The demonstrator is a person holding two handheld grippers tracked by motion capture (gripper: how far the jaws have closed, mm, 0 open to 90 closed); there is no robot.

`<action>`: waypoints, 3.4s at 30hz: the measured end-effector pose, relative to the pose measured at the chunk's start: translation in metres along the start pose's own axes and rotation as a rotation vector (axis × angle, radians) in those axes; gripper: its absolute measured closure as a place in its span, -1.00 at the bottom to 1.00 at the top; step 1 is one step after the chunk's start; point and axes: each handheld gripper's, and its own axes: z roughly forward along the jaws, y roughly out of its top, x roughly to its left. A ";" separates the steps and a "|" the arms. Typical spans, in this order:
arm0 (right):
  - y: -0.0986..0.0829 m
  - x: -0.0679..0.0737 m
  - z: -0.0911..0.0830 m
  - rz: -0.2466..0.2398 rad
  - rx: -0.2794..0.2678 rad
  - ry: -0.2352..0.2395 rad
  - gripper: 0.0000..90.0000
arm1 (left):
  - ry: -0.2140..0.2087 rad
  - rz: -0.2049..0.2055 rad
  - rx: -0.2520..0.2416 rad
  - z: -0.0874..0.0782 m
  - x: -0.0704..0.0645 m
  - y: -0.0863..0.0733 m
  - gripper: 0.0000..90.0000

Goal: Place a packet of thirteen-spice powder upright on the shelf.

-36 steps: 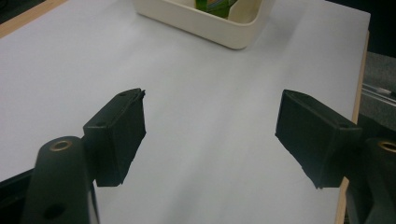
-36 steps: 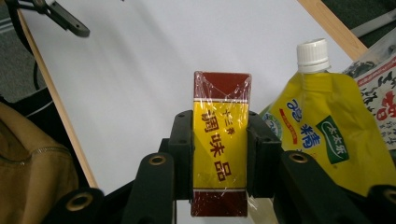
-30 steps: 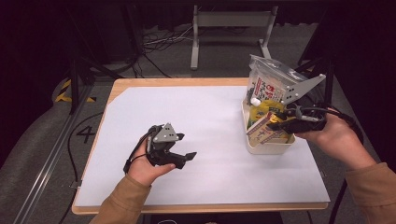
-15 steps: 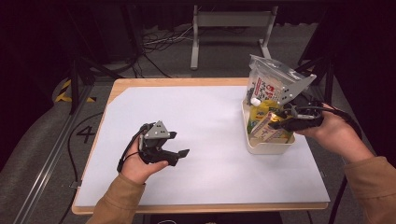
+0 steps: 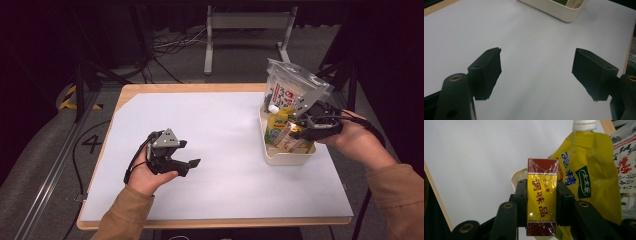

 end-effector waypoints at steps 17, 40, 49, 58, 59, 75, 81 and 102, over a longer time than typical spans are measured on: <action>-0.001 -0.003 0.009 -0.061 0.061 0.045 0.52 | -0.002 -0.006 0.009 0.000 0.003 -0.001 -0.46; 0.002 -0.005 0.013 -0.178 0.099 0.119 0.52 | -0.007 -0.016 0.008 -0.001 0.004 -0.002 -0.46; 0.004 -0.003 0.018 -0.233 0.114 0.131 0.52 | -0.002 -0.019 0.008 -0.004 0.004 -0.006 -0.46; 0.000 0.000 0.033 -0.220 0.123 0.121 0.52 | 0.007 -0.028 0.007 -0.007 0.004 -0.008 -0.46; -0.001 0.000 0.034 -0.211 0.121 0.119 0.52 | 0.007 -0.028 0.007 -0.007 0.005 -0.008 -0.46; -0.011 0.005 0.056 -0.164 0.122 0.116 0.45 | -0.001 -0.024 0.015 -0.004 0.004 -0.007 -0.46; -0.014 0.005 0.062 -0.155 0.119 0.119 0.42 | -0.003 -0.025 0.016 -0.002 0.004 -0.007 -0.46; -0.017 0.012 0.040 -0.048 -0.029 0.069 -0.20 | -0.001 -0.041 0.006 -0.008 0.004 -0.013 -0.47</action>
